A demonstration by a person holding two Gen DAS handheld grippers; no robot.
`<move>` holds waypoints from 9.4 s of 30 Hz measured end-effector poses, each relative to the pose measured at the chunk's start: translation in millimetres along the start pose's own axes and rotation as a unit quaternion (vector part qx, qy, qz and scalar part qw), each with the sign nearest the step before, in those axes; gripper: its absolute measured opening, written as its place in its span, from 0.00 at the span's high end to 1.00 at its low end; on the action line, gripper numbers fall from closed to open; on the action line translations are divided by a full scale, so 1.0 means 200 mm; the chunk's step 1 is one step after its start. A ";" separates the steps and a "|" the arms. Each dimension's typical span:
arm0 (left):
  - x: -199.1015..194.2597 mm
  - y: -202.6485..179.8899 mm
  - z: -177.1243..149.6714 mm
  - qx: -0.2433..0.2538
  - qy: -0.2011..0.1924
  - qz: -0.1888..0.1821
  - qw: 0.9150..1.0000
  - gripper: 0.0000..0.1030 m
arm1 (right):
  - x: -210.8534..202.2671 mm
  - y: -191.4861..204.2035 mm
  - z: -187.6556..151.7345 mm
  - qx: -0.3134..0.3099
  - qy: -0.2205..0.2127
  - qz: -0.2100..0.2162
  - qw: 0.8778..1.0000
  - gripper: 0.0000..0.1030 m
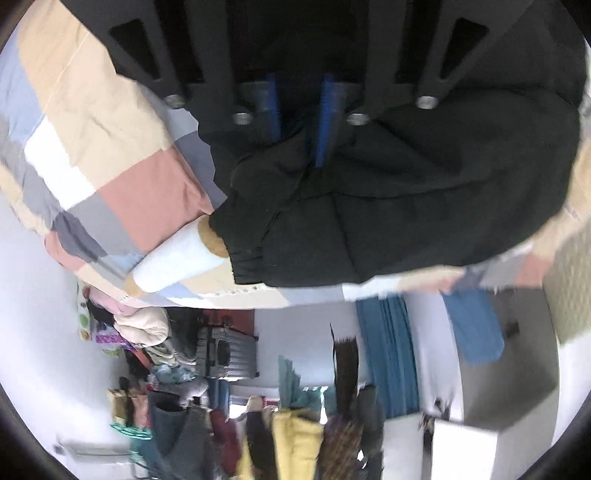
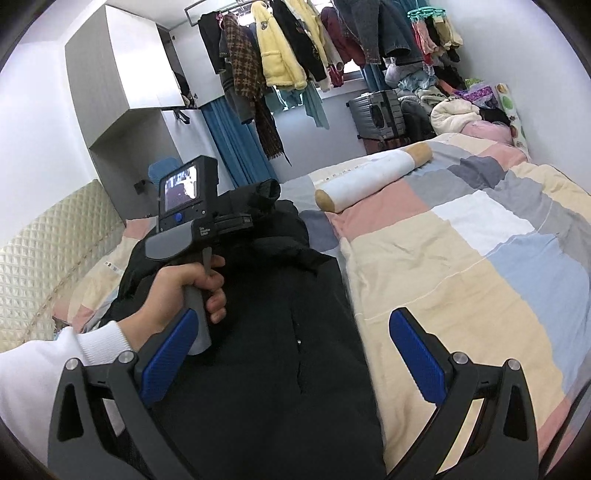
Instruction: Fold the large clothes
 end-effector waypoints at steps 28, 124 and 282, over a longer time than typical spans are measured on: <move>-1.57 0.49 0.29 -0.006 -0.118 -0.030 0.993 0.07 | -0.10 0.29 0.00 -0.056 -0.017 0.032 0.998 0.00; -1.01 2.21 -1.17 -0.428 0.248 -0.017 0.869 0.07 | 0.19 0.13 -0.61 0.102 0.336 0.084 0.933 0.05; -0.53 1.71 -0.17 -0.240 0.182 0.036 0.953 0.91 | 0.61 -0.26 0.17 0.064 0.166 0.021 0.984 0.97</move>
Point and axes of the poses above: each gripper's, at about its wrist camera, not at the fingertips, and x roughly the way its jaws point, y to its left, z to its top, the point moved 7 cm from there along x, roughly the way its jaws point, and after that the axes turned 12 degrees about -x, right-handed, at the moved point
